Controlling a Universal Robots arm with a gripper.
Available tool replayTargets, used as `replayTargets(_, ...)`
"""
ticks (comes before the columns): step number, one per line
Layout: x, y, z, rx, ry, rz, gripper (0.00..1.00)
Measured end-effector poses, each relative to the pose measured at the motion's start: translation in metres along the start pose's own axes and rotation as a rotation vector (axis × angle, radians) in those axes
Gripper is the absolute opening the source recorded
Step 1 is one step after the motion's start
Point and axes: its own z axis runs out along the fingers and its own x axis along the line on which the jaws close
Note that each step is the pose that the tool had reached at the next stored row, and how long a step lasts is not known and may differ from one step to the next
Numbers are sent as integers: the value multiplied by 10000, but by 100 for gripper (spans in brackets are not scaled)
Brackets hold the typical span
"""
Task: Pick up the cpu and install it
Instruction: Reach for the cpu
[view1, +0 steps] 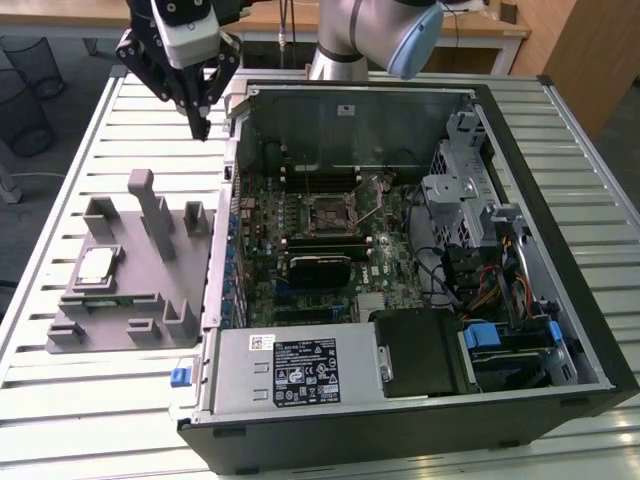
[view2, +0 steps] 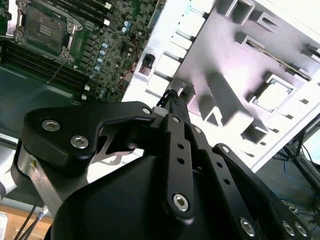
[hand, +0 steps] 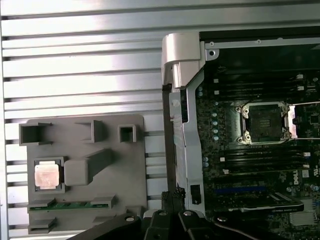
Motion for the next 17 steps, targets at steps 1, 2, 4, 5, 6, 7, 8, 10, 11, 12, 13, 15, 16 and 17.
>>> replayTargets(1,11,-1,1,0,6,0,11)
replayTargets(2,20,-2,4,0,9,0,11)
replayTargets(4,37,-3,6,1,19,0,11)
replayTargets(5,47,-4,8,2,25,0,11)
replayTargets(6,56,-5,9,2,29,1,11)
replayTargets(7,66,-6,11,2,34,1,11)
replayTargets(8,76,-6,12,3,39,2,11)
replayTargets(10,95,-8,15,3,47,2,11)
replayTargets(11,104,-9,17,4,52,2,11)
replayTargets(12,114,-9,19,3,56,2,11)
replayTargets(13,123,-10,20,5,61,2,11)
replayTargets(15,142,-12,23,5,72,3,11)
replayTargets(16,152,-12,24,6,77,3,11)
replayTargets(17,162,-13,25,6,81,3,11)
